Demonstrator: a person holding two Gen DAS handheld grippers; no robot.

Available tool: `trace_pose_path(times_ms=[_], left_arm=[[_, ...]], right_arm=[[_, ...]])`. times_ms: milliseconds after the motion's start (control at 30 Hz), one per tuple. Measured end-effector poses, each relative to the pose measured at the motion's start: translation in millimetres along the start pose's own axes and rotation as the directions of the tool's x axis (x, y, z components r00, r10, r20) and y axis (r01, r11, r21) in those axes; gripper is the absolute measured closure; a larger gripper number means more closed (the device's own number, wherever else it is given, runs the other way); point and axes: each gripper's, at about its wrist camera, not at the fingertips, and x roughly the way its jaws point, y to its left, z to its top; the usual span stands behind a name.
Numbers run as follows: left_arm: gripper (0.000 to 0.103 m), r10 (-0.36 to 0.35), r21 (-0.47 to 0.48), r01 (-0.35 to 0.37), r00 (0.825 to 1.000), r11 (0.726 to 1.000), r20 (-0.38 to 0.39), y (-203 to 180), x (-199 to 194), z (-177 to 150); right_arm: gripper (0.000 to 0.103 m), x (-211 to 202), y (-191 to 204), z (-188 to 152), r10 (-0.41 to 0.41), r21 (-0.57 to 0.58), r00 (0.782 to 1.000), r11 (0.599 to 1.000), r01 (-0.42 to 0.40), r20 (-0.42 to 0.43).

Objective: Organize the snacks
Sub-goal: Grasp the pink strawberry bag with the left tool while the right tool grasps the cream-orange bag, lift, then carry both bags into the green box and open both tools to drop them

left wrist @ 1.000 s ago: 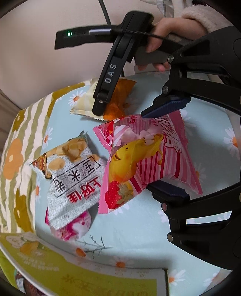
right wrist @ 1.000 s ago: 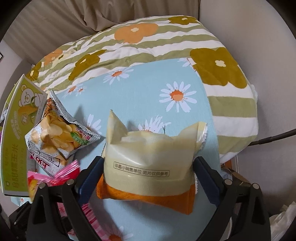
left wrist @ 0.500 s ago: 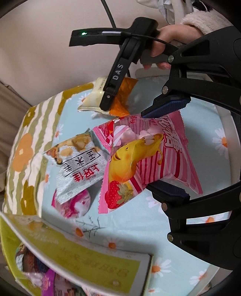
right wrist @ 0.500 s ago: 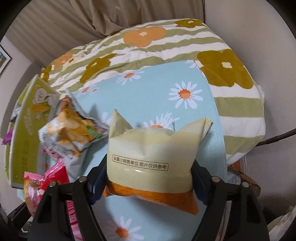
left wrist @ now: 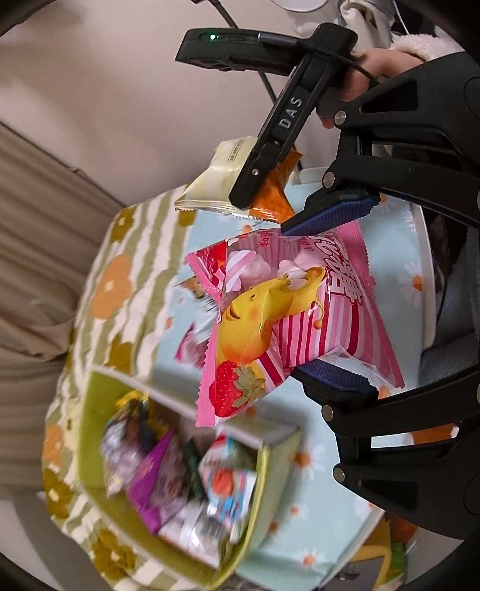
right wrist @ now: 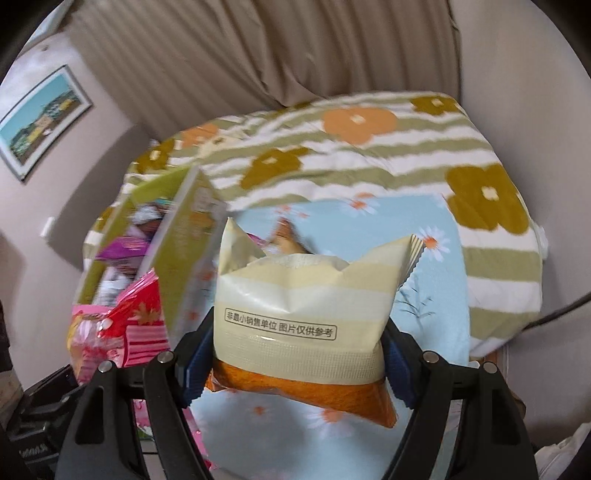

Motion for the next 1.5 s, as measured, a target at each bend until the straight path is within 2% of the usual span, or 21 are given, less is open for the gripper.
trace_pose_path(times_ms=[267,433,600,833,967,1100,1200,1233,1267,1500], left_arm=[[0.041,0.011,-0.011,-0.01,0.994,1.0,0.105,30,-68,29],[0.041,0.01,-0.003,-0.01,0.988,1.0,0.153,69,-92,58],[0.041,0.012,-0.004,-0.011,0.988,1.0,0.155,117,-99,90],[0.041,0.038,-0.012,-0.036,0.991,0.999,0.13,196,-83,138],[0.041,0.04,-0.002,-0.04,0.996,0.999,0.078,237,-51,164],[0.04,0.025,0.01,-0.025,1.0,1.0,0.012,262,-13,179],[0.025,0.012,0.003,-0.011,0.999,1.0,-0.046,272,11,183],[0.013,0.011,-0.005,-0.011,0.998,1.0,-0.06,276,17,183],[0.005,0.011,-0.014,-0.012,0.998,1.0,-0.065,279,20,182],[0.005,0.023,-0.03,-0.025,0.997,0.999,-0.071,288,17,167]], right_arm=[[0.028,-38,67,20,0.084,-0.108,0.993,0.991,-0.074,0.084],[0.028,-43,110,36,0.096,-0.155,0.987,0.985,-0.077,0.125],[0.028,-33,147,52,0.096,-0.146,0.984,0.987,-0.074,0.15],[0.028,11,205,73,0.074,-0.134,0.986,0.989,-0.055,0.149],[0.028,36,224,80,0.044,-0.115,0.989,0.993,-0.028,0.138],[0.028,63,236,83,0.003,-0.082,0.994,0.997,0.006,0.106],[0.028,77,241,80,-0.03,-0.075,0.997,0.997,0.035,0.074],[0.028,80,242,79,-0.036,-0.073,0.997,0.997,0.041,0.066],[0.028,83,243,79,-0.043,-0.069,0.997,0.997,0.047,0.057],[0.028,98,243,81,-0.059,-0.059,0.998,0.996,0.06,0.019]])
